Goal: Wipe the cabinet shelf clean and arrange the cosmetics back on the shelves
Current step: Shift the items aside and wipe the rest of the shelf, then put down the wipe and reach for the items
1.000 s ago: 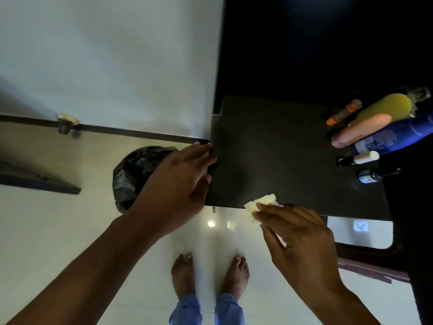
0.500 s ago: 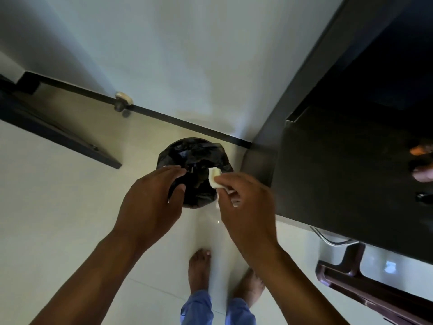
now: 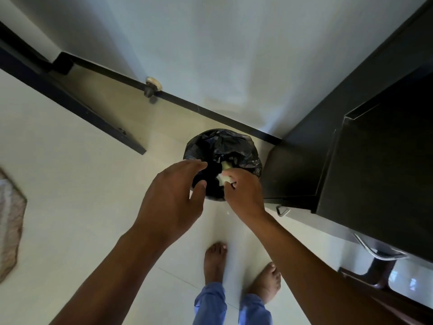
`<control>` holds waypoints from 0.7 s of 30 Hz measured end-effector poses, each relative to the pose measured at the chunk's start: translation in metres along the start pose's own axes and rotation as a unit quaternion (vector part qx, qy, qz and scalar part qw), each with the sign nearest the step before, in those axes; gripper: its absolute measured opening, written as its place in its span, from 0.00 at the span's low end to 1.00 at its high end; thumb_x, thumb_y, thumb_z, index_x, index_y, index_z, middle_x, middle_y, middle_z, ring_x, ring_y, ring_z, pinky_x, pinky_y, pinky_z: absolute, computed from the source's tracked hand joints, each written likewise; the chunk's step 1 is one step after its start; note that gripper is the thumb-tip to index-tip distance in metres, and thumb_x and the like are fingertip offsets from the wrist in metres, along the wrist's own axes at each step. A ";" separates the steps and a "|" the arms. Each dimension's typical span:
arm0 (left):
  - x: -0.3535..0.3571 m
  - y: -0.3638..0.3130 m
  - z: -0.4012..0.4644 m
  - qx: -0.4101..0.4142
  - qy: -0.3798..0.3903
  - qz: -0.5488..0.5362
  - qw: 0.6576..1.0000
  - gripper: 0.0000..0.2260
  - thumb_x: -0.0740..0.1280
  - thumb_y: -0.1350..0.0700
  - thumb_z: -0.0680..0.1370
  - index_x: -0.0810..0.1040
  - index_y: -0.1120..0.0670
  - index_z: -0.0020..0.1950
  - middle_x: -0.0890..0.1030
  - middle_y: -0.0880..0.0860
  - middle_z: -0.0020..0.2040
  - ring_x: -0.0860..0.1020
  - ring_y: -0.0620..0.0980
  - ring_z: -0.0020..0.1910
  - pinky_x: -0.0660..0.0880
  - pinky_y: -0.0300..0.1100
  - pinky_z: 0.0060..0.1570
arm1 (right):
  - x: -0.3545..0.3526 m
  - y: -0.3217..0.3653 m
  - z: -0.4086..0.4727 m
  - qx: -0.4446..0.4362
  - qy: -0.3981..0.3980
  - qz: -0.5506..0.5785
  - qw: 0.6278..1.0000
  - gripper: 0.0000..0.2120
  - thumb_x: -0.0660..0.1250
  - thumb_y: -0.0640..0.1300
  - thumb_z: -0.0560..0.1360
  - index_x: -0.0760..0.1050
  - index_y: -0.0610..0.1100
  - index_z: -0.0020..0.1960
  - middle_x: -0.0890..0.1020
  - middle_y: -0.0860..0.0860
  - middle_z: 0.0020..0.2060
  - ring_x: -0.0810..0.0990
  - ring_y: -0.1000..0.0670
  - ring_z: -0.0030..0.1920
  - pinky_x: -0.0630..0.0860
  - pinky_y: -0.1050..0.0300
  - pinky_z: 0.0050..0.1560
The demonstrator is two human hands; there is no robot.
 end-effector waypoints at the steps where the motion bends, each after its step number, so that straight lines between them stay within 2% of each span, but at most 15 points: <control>1: 0.001 -0.003 0.001 0.010 -0.003 -0.002 1.000 0.16 0.70 0.57 0.79 0.80 0.52 0.67 0.83 0.48 0.63 0.82 0.47 0.58 0.66 0.30 0.60 | -0.008 0.005 -0.011 -0.012 -0.011 0.012 1.000 0.16 0.67 0.40 0.78 0.80 0.49 0.65 0.83 0.52 0.61 0.82 0.52 0.61 0.80 0.51 0.64; 4: 0.000 -0.020 0.006 0.049 -0.015 -0.017 0.999 0.15 0.71 0.60 0.77 0.81 0.53 0.64 0.85 0.49 0.59 0.79 0.45 0.57 0.61 0.19 0.58 | -0.044 0.022 -0.053 -0.057 -0.057 0.039 0.996 0.14 0.69 0.44 0.79 0.80 0.51 0.65 0.83 0.55 0.62 0.82 0.55 0.60 0.81 0.52 0.61; 6: 0.000 -0.038 0.008 0.082 -0.017 -0.027 0.996 0.14 0.69 0.58 0.78 0.81 0.54 0.63 0.85 0.51 0.59 0.79 0.45 0.58 0.59 0.17 0.59 | -0.073 0.030 -0.084 -0.068 -0.101 0.027 0.992 0.14 0.70 0.48 0.80 0.80 0.54 0.65 0.82 0.57 0.63 0.82 0.56 0.60 0.81 0.51 0.62; 7: 0.001 -0.048 0.009 0.096 -0.010 -0.028 0.995 0.15 0.67 0.55 0.78 0.80 0.54 0.64 0.84 0.52 0.61 0.80 0.46 0.60 0.61 0.21 0.62 | -0.088 0.032 -0.097 -0.062 -0.124 0.017 0.990 0.14 0.69 0.51 0.80 0.80 0.55 0.65 0.82 0.58 0.63 0.82 0.55 0.60 0.80 0.50 0.63; 8: 0.004 -0.058 0.009 0.105 0.003 -0.029 0.994 0.17 0.65 0.53 0.79 0.79 0.54 0.66 0.83 0.52 0.63 0.80 0.49 0.64 0.65 0.29 0.66 | -0.103 0.033 -0.110 -0.053 -0.150 0.008 0.987 0.14 0.67 0.55 0.80 0.80 0.56 0.65 0.82 0.58 0.63 0.82 0.54 0.60 0.80 0.49 0.63; 10: 0.010 -0.081 0.011 0.127 0.032 -0.031 0.991 0.21 0.59 0.47 0.81 0.77 0.54 0.71 0.79 0.53 0.69 0.77 0.52 0.69 0.74 0.46 0.67 | -0.134 0.029 -0.131 -0.040 -0.212 -0.004 0.976 0.17 0.63 0.60 0.79 0.80 0.56 0.64 0.83 0.57 0.62 0.83 0.52 0.59 0.80 0.48 0.63; 11: 0.014 -0.094 0.011 0.142 0.040 -0.031 0.989 0.23 0.56 0.44 0.82 0.76 0.53 0.72 0.78 0.52 0.71 0.75 0.52 0.71 0.74 0.50 0.67 | -0.149 0.025 -0.138 -0.044 -0.240 -0.016 0.970 0.18 0.63 0.60 0.80 0.81 0.55 0.64 0.84 0.56 0.61 0.83 0.53 0.58 0.80 0.51 0.63; 13: 0.024 -0.121 0.012 0.173 0.054 -0.023 0.983 0.26 0.53 0.41 0.81 0.72 0.49 0.76 0.72 0.49 0.76 0.70 0.50 0.75 0.71 0.50 0.70 | -0.179 0.009 -0.148 -0.056 -0.272 -0.050 0.959 0.17 0.63 0.57 0.80 0.80 0.54 0.65 0.83 0.56 0.63 0.81 0.54 0.61 0.75 0.58 0.65; 17: 0.049 -0.174 0.009 0.231 0.068 0.003 0.971 0.28 0.50 0.38 0.80 0.66 0.45 0.78 0.66 0.47 0.79 0.64 0.47 0.78 0.59 0.44 0.72 | -0.229 -0.040 -0.158 -0.045 -0.311 -0.114 0.943 0.16 0.68 0.46 0.78 0.81 0.48 0.65 0.81 0.53 0.63 0.79 0.51 0.63 0.66 0.67 0.68; 21: 0.069 -0.222 0.009 0.286 0.085 0.004 0.954 0.24 0.57 0.41 0.83 0.65 0.45 0.79 0.67 0.46 0.79 0.63 0.45 0.78 0.56 0.39 0.71 | -0.270 -0.080 -0.173 -0.019 -0.353 -0.149 0.924 0.15 0.67 0.44 0.78 0.82 0.45 0.64 0.82 0.49 0.62 0.79 0.47 0.61 0.70 0.61 0.65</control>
Point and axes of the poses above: each hand's wrist, its own z-axis towards the middle knuckle, its own x-axis out of the palm, y = z × x, the point moved 3 cm from there along z, towards the middle knuckle
